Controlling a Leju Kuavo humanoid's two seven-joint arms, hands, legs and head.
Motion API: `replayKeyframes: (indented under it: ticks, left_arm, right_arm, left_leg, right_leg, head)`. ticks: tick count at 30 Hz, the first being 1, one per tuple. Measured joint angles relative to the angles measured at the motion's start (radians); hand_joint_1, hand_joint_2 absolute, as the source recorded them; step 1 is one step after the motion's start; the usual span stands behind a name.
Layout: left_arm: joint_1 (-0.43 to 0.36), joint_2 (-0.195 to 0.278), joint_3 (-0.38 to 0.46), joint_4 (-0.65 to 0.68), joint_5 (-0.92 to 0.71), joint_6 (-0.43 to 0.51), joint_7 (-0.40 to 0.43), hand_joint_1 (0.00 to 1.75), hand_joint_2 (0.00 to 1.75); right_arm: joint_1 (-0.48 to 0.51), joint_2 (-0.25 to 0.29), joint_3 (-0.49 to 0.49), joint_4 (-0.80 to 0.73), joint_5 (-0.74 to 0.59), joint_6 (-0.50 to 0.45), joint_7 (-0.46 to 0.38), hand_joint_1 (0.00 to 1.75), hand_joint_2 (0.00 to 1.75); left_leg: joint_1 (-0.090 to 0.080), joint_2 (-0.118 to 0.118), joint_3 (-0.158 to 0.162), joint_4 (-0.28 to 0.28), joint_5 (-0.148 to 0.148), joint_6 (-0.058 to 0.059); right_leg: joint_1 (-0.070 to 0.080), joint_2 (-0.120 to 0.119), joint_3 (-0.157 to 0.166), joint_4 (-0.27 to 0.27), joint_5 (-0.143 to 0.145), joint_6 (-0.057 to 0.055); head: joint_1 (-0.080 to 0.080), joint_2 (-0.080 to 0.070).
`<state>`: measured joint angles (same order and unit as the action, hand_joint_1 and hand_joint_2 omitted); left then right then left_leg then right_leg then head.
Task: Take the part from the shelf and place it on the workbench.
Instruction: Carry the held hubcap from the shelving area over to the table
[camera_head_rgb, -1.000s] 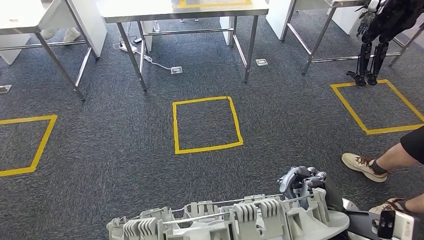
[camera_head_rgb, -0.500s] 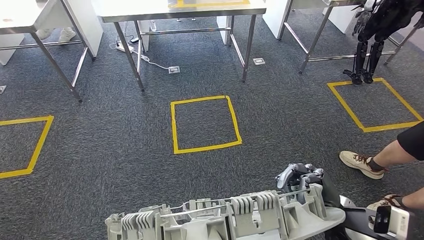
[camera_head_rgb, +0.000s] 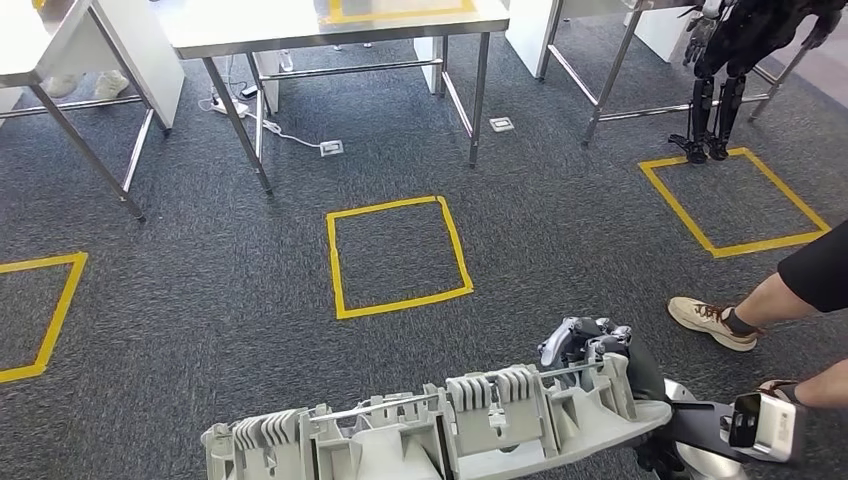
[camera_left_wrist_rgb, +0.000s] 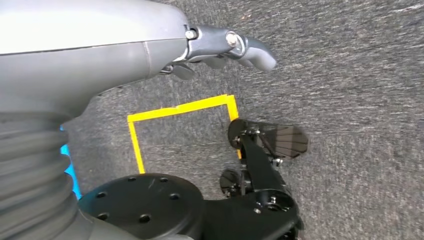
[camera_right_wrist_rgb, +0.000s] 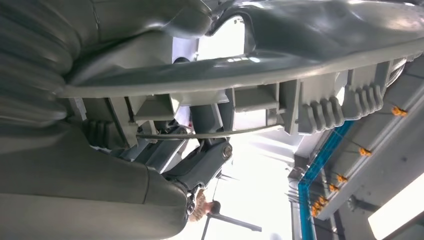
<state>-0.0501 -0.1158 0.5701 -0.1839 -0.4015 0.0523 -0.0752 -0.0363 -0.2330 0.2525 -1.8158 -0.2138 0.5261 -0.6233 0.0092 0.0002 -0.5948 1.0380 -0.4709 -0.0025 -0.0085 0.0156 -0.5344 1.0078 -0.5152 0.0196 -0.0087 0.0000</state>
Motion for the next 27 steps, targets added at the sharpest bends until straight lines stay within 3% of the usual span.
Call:
replayKeyframes:
  ticks: [4, 6, 8, 9, 10, 12, 14, 16, 18, 20, 23, 24, 25, 27]
  left_arm:
    - [-0.002, -0.002, 0.003, 0.000, 0.000, 0.001, 0.000, 0.00, 1.75]
    - [-0.002, -0.002, 0.004, -0.001, 0.000, 0.002, 0.000, 0.00, 1.75]
    - [-0.002, -0.002, 0.005, -0.001, -0.001, 0.002, 0.000, 0.00, 1.75]
    - [-0.001, -0.002, 0.005, -0.001, -0.001, 0.002, 0.000, 0.00, 1.75]
    - [0.000, -0.002, 0.005, 0.000, -0.001, 0.002, 0.000, 0.00, 1.75]
    - [0.001, -0.003, 0.006, 0.000, -0.001, 0.002, 0.000, 0.00, 1.75]
    - [0.000, -0.005, 0.006, 0.000, -0.002, 0.002, 0.000, 0.00, 1.75]
    - [-0.001, -0.006, 0.006, 0.000, -0.002, 0.002, 0.000, 0.00, 1.75]
    - [-0.002, -0.006, 0.006, -0.001, -0.002, 0.002, 0.000, 0.00, 1.75]
    - [-0.004, -0.005, 0.006, -0.001, -0.002, 0.002, 0.000, 0.00, 1.75]
    - [-0.001, -0.005, 0.006, -0.001, -0.002, 0.002, 0.001, 0.00, 1.75]
    - [0.001, -0.005, 0.006, -0.001, -0.003, 0.002, 0.002, 0.00, 1.75]
    - [0.002, -0.005, 0.006, -0.001, -0.004, 0.002, 0.002, 0.00, 1.75]
    - [0.003, -0.003, 0.007, 0.000, -0.005, 0.002, 0.003, 0.00, 1.75]
  right_arm:
    - [-0.008, 0.002, 0.005, 0.004, -0.002, -0.003, -0.003, 1.75, 1.75]
    - [-0.015, 0.002, 0.007, 0.006, -0.002, -0.003, -0.003, 1.75, 1.75]
    - [-0.016, 0.002, 0.011, 0.009, -0.003, -0.004, -0.003, 1.75, 1.75]
    - [-0.016, 0.002, 0.014, 0.010, -0.003, -0.005, -0.002, 1.75, 1.75]
    - [-0.016, 0.003, 0.016, 0.010, -0.003, -0.005, -0.002, 1.75, 1.75]
    - [-0.016, 0.003, 0.018, 0.011, -0.004, -0.005, -0.002, 1.75, 1.75]
    - [-0.017, 0.003, 0.020, 0.011, -0.004, -0.005, -0.002, 1.75, 1.75]
    - [-0.017, 0.003, 0.022, 0.012, -0.005, -0.005, -0.002, 1.75, 1.75]
    - [-0.017, 0.003, 0.023, 0.011, -0.005, -0.005, -0.002, 1.75, 1.75]
    - [-0.019, 0.003, 0.024, 0.011, -0.005, -0.005, -0.001, 1.75, 1.75]
    - [-0.022, 0.007, 0.026, 0.012, -0.006, -0.006, 0.004, 1.75, 1.75]
    - [-0.022, 0.007, 0.026, 0.012, -0.006, -0.007, 0.005, 1.75, 1.75]
    - [-0.022, 0.008, 0.027, 0.013, -0.008, -0.008, 0.006, 1.75, 1.75]
    - [-0.022, 0.008, 0.028, 0.013, -0.010, -0.011, 0.007, 1.75, 1.75]
  left_leg:
    - [0.000, 0.001, 0.011, -0.009, -0.007, 0.029]
    - [0.002, 0.003, 0.019, -0.012, -0.012, 0.040]
    - [0.001, 0.004, 0.025, -0.012, -0.019, 0.044]
    - [0.001, 0.004, 0.030, -0.012, -0.024, 0.044]
    - [0.001, 0.003, 0.037, -0.012, -0.030, 0.043]
    - [0.001, 0.003, 0.055, -0.012, -0.043, 0.039]
    - [-0.002, 0.003, 0.066, -0.012, -0.056, 0.030]
    - [-0.004, 0.004, 0.069, -0.017, -0.063, 0.018]
    - [-0.004, 0.006, 0.078, -0.021, -0.070, 0.006]
    - [-0.004, 0.006, 0.063, 0.023, -0.093, -0.004]
    - [-0.002, 0.004, -0.049, 0.216, -0.163, -0.013]
    - [-0.001, 0.004, -0.083, 0.263, -0.166, -0.015]
    - [-0.001, 0.004, -0.102, 0.273, -0.149, -0.017]
    - [0.001, 0.004, -0.083, 0.183, -0.061, -0.017]
  right_leg:
    - [-0.002, -0.003, -0.006, 0.022, -0.018, 0.023]
    - [-0.003, -0.007, -0.061, 0.128, -0.062, 0.031]
    - [-0.004, -0.008, -0.146, 0.262, -0.102, 0.035]
    - [-0.004, -0.008, -0.175, 0.294, -0.098, 0.034]
    - [-0.003, -0.008, -0.183, 0.286, -0.072, 0.032]
    - [-0.002, -0.011, -0.145, 0.167, 0.019, 0.024]
    - [0.005, -0.018, -0.095, 0.048, 0.070, 0.012]
    - [0.012, -0.020, -0.082, 0.015, 0.066, 0.001]
    - [0.008, -0.016, -0.076, 0.007, 0.063, -0.009]
    - [0.002, -0.014, -0.062, -0.003, 0.059, -0.020]
    - [0.001, -0.014, -0.043, -0.005, 0.044, -0.032]
    - [0.002, -0.012, -0.035, -0.005, 0.037, -0.032]
    - [0.001, -0.011, -0.027, -0.004, 0.030, -0.031]
    - [0.001, -0.008, -0.005, -0.003, 0.013, -0.027]
  head:
    - [0.004, 0.000]
    - [0.009, 0.000]
    - [0.013, 0.000]
    - [0.013, 0.000]
    - [0.014, 0.000]
    - [0.017, 0.000]
    - [0.019, 0.000]
    - [0.020, 0.000]
    - [0.019, 0.000]
    - [0.014, 0.000]
    - [0.008, 0.000]
    - [0.007, 0.000]
    - [0.006, 0.000]
    - [0.005, 0.000]
